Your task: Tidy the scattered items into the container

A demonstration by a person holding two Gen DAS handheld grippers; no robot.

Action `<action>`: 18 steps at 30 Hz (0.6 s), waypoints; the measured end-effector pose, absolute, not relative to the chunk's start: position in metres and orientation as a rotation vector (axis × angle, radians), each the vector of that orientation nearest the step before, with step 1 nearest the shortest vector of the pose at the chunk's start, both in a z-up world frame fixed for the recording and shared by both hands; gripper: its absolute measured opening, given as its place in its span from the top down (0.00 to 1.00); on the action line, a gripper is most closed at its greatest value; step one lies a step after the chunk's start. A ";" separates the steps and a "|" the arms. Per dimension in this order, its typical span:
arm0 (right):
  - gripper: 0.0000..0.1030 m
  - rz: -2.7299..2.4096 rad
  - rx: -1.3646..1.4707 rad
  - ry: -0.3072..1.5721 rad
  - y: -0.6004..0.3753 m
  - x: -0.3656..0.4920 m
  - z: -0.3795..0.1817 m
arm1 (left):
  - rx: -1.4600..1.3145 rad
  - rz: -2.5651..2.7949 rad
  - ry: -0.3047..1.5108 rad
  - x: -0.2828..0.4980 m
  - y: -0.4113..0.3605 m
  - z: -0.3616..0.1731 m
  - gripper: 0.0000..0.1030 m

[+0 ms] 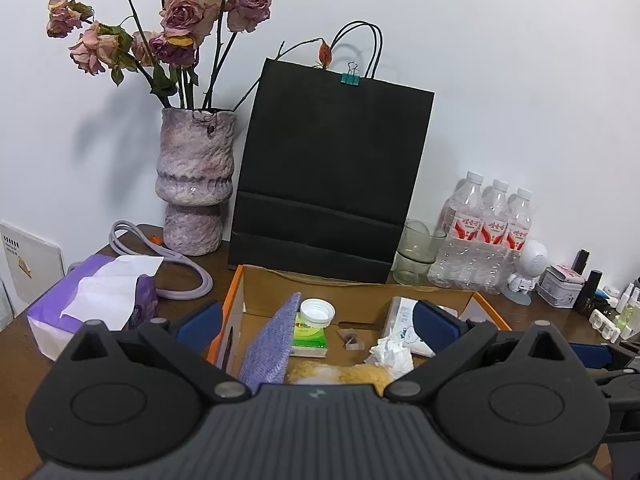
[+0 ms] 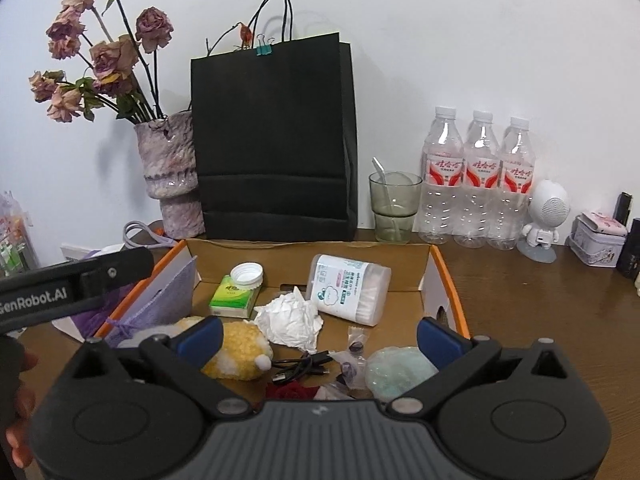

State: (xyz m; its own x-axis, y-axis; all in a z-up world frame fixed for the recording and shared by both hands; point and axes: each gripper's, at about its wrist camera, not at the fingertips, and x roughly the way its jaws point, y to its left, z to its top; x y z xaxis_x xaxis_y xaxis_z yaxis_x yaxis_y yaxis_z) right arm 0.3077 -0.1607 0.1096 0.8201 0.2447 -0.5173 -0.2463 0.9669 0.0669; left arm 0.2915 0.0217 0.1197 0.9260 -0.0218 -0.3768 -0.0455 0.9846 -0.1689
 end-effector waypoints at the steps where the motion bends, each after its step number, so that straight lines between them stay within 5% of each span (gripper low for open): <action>1: 0.00 0.257 -0.002 0.553 -0.161 0.306 0.110 | -0.175 0.011 0.385 0.290 0.021 0.120 0.00; 18: 0.00 0.247 -0.017 0.549 -0.182 0.230 0.097 | -0.095 -0.072 0.391 0.211 0.011 0.104 0.00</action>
